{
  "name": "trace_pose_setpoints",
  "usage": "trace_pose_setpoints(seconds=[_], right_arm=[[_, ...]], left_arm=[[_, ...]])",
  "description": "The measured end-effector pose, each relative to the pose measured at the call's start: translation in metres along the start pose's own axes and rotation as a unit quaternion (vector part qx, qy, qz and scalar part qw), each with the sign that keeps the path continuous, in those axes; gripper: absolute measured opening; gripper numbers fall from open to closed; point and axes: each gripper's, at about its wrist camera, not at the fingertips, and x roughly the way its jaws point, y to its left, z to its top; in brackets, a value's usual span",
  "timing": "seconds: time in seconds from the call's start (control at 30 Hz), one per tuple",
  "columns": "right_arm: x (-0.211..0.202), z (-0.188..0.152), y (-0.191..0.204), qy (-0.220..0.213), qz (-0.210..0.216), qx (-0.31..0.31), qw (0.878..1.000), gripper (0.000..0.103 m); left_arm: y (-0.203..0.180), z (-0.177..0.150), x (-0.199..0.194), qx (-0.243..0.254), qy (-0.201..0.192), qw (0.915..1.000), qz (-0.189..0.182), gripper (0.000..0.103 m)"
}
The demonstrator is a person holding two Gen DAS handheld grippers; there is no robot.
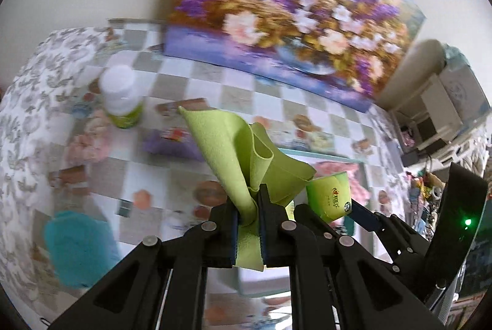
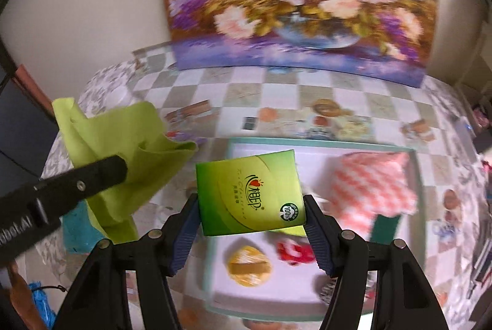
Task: Organize soft objects
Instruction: 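Carry the green cloth and tissue pack over the tray with both grippers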
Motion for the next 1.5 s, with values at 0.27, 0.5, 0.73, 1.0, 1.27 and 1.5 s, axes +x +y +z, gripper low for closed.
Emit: trace_pose_setpoints(seconds=[0.27, 0.5, 0.73, 1.0, 1.27, 1.5], right_arm=[[-0.008, -0.011, -0.078, 0.005, -0.056, 0.067, 0.996, 0.068], [0.002, -0.025, -0.139, 0.033, -0.065, 0.148, 0.986, 0.068], [0.015, -0.035, -0.169, 0.061, -0.082, 0.184, 0.978, 0.068], [0.036, -0.045, -0.186, 0.098, -0.082, 0.215, 0.968, 0.068], [0.045, -0.048, -0.181, 0.109, -0.072, 0.217, 0.968, 0.068], [0.044, -0.043, -0.174, 0.106, -0.072, 0.205, 0.970, 0.068]], left_arm=[[-0.048, -0.017, 0.027, 0.013, 0.001, 0.9999, -0.010, 0.011], [-0.074, -0.032, 0.067, 0.013, 0.017, 0.9998, -0.001, 0.011], [-0.094, -0.046, 0.098, 0.030, 0.029, 0.9991, -0.004, 0.011], [-0.087, -0.059, 0.128, 0.048, 0.057, 0.9970, 0.017, 0.011], [-0.082, -0.057, 0.129, 0.043, 0.061, 0.9971, 0.016, 0.012], [-0.083, -0.055, 0.127, 0.044, 0.060, 0.9971, 0.018, 0.014]])
